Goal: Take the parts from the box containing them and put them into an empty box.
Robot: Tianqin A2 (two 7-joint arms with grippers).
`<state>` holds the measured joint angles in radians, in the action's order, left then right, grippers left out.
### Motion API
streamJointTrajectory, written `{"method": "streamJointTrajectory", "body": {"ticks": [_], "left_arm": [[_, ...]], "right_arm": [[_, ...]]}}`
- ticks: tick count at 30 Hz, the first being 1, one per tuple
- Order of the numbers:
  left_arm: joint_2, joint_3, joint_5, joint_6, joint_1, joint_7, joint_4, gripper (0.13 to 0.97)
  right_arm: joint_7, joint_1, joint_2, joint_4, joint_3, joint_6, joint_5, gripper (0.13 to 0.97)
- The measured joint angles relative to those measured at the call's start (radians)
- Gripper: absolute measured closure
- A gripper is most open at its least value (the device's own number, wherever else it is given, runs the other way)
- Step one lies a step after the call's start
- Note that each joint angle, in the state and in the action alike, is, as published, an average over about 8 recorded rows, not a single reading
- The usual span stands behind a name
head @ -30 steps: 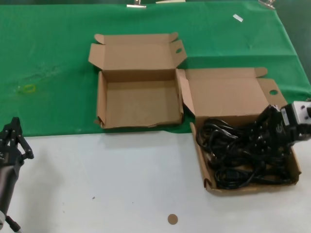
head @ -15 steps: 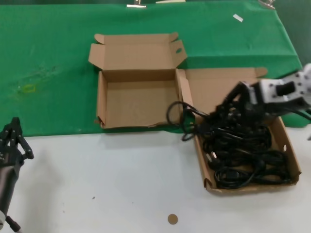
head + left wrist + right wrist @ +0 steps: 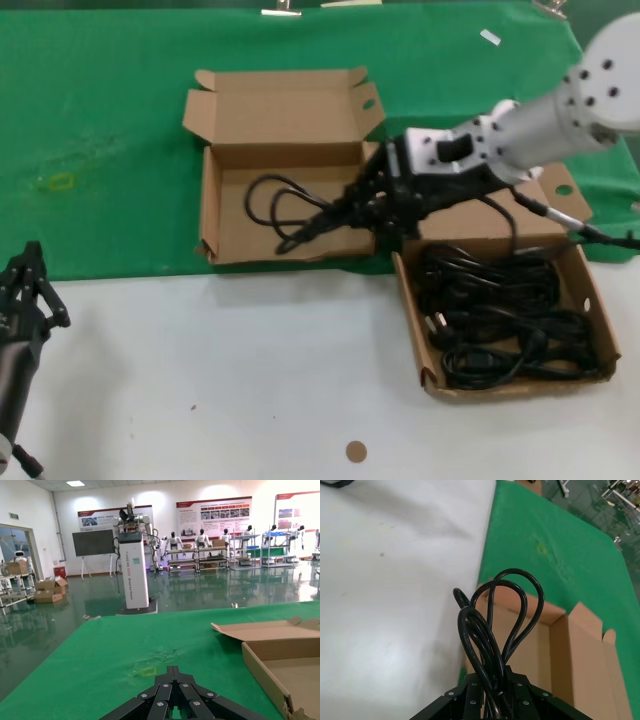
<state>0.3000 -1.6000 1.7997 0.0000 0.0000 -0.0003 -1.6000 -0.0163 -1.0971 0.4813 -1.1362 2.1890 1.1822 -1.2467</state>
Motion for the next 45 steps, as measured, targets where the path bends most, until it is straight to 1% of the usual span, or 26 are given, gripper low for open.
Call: {"method": "streamJointTrajectory", "body": {"ticks": [8, 18, 34, 42, 45], "left_arm": [[0.000, 0.000, 0.000, 0.000, 0.000, 0.000, 0.000, 0.953], [0.000, 0.000, 0.000, 0.000, 0.000, 0.000, 0.000, 0.953], [0.000, 0.000, 0.000, 0.000, 0.000, 0.000, 0.000, 0.953], [0.000, 0.000, 0.000, 0.000, 0.000, 0.000, 0.000, 0.953], [0.000, 0.000, 0.000, 0.000, 0.000, 0.000, 0.000, 0.953]], "right_arm": [[-0.016, -0.062, -0.114, 0.135, 0.029, -0.057, 0.030, 0.879], [-0.062, -0.111, -0.205, 0.286, 0.042, -0.119, 0.040, 0.879], [-0.178, -0.161, -0.283, 0.482, 0.030, -0.229, 0.029, 0.875], [-0.210, -0.172, -0.296, 0.523, 0.027, -0.249, 0.023, 0.804], [-0.215, -0.171, -0.295, 0.526, 0.026, -0.250, 0.021, 0.804]]}}
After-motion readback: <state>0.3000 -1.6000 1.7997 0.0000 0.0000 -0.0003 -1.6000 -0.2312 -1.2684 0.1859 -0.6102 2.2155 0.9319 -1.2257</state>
